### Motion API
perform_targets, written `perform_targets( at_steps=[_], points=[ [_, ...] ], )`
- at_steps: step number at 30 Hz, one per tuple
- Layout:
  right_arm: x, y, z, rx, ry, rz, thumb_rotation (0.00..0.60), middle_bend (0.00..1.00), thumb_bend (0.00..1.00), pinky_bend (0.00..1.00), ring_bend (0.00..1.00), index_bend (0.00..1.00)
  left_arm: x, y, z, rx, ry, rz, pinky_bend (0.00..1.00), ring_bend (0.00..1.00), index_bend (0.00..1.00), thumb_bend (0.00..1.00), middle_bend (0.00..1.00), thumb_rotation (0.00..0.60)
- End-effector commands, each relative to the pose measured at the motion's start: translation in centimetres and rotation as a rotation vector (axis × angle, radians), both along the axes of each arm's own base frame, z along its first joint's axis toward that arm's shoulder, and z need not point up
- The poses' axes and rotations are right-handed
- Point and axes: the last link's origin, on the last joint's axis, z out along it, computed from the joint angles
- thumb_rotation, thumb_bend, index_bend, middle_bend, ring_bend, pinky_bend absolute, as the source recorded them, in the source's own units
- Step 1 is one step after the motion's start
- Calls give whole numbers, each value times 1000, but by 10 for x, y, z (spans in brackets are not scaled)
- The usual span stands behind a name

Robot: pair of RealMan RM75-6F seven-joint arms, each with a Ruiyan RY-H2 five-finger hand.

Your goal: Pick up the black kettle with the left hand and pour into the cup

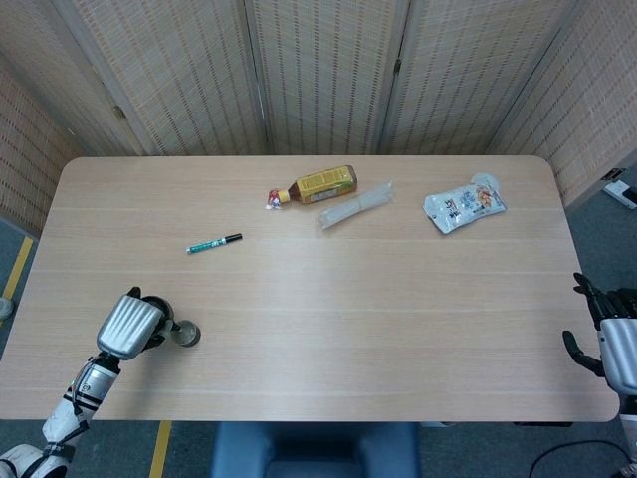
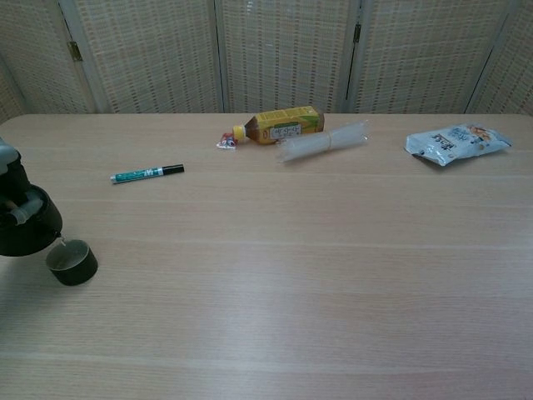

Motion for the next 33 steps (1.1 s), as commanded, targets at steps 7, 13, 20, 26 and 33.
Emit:
perform_targets(
  at_steps=[7, 13, 20, 26, 33],
  points=[
    [3, -2, 0, -1, -6, 9, 600, 269, 391, 190, 292, 65, -5, 12, 7, 15, -239, 69, 426, 919, 1000, 564, 1000, 471],
    [3, -2, 0, -12, -7, 7, 600, 269, 391, 190, 292, 66, -1, 26, 12, -4, -437, 117, 408, 918, 1000, 564, 1000, 469],
    [2, -2, -1, -6, -10, 2, 600, 275, 390, 190, 292, 68, 9, 50, 8, -33, -555, 155, 327, 915, 1000, 564, 1000, 460],
    [0, -1, 0, -8, -10, -1, 600, 275, 390, 190, 290, 69, 15, 68, -5, -76, -618, 208, 319, 915, 1000, 564, 1000, 459],
    [-4, 1, 0, -10, -12, -10, 600, 275, 391, 190, 291, 69, 21, 81, -21, -107, -620, 227, 281, 915, 1000, 521, 1000, 421]
  ],
)
